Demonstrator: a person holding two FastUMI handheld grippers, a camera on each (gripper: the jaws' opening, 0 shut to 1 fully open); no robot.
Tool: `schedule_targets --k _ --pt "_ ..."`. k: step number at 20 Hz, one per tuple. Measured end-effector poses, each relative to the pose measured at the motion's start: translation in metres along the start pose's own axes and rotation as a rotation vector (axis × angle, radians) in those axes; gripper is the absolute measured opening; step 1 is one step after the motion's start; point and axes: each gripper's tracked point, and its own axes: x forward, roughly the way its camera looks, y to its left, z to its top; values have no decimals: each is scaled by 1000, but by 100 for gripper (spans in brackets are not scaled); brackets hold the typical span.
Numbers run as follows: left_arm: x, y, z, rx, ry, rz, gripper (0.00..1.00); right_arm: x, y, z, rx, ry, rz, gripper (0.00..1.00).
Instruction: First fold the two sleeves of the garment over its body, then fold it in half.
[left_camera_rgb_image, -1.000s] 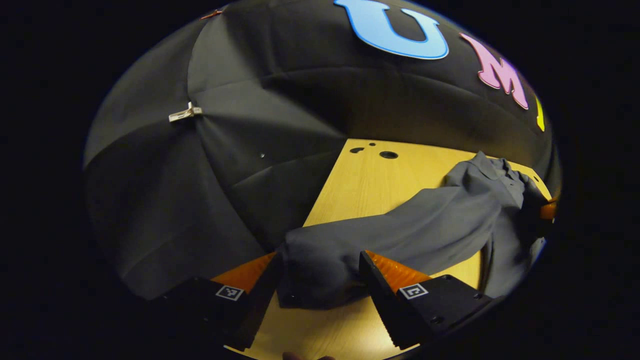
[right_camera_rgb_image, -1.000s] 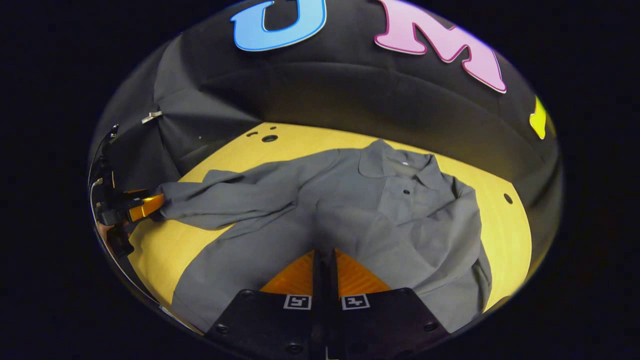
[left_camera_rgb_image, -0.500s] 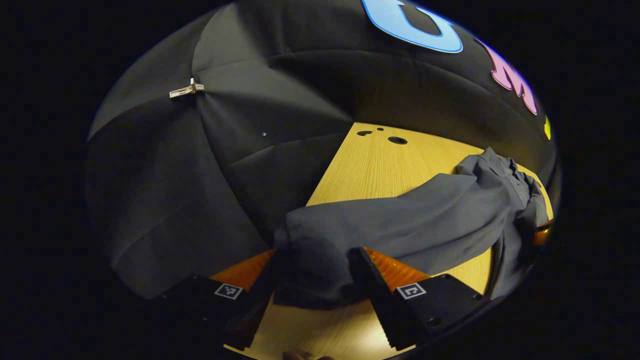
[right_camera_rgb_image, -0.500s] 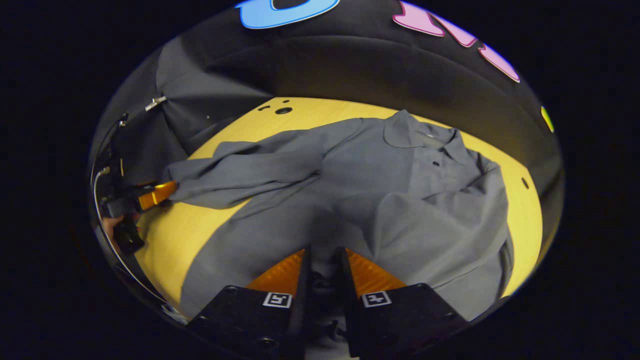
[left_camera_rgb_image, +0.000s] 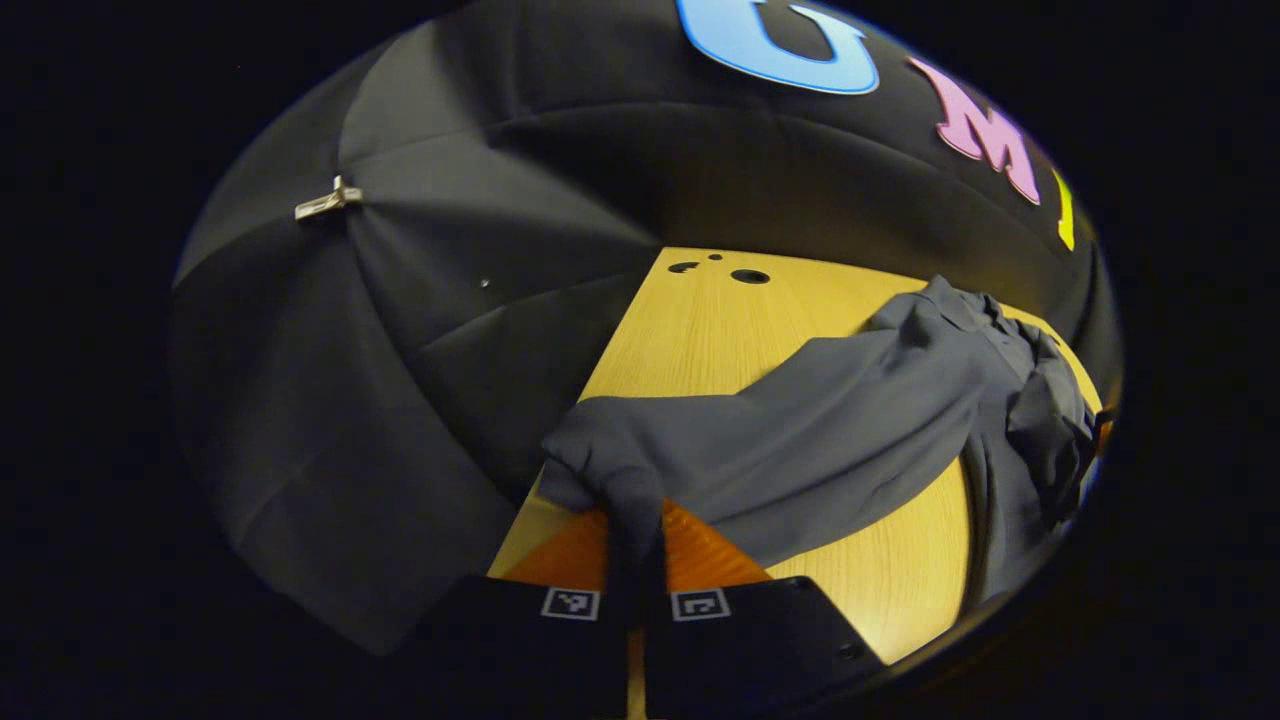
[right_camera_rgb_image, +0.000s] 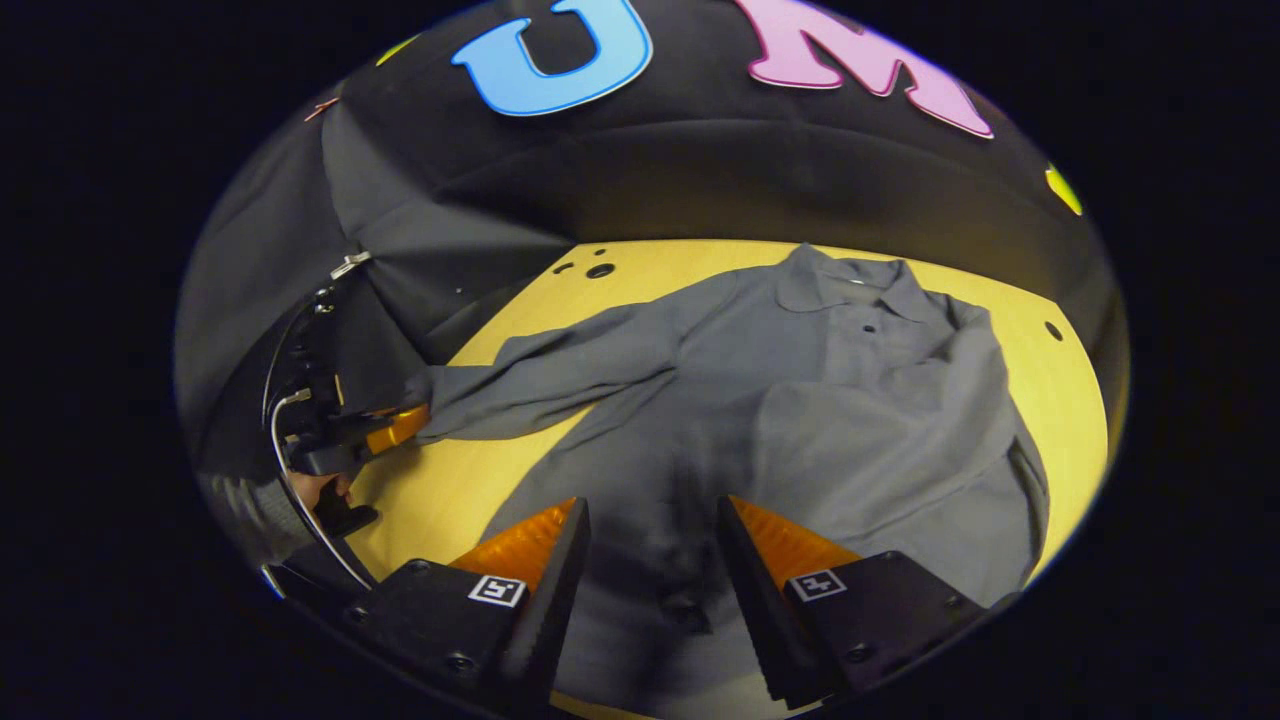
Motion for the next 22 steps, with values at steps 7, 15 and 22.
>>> schedule_targets --k 7,15,22 --pt "-33 -8 51 -6 -98 -1 7 -54 -109 -7 92 -59 -184 80" --pt "-95 -73 125 -47 -213 -43 7 -98 -184 -8 121 -106 -253 80" --pt "-157 -184 192 -75 -348 -154 7 -125 -225 -11 93 -147 -225 94"
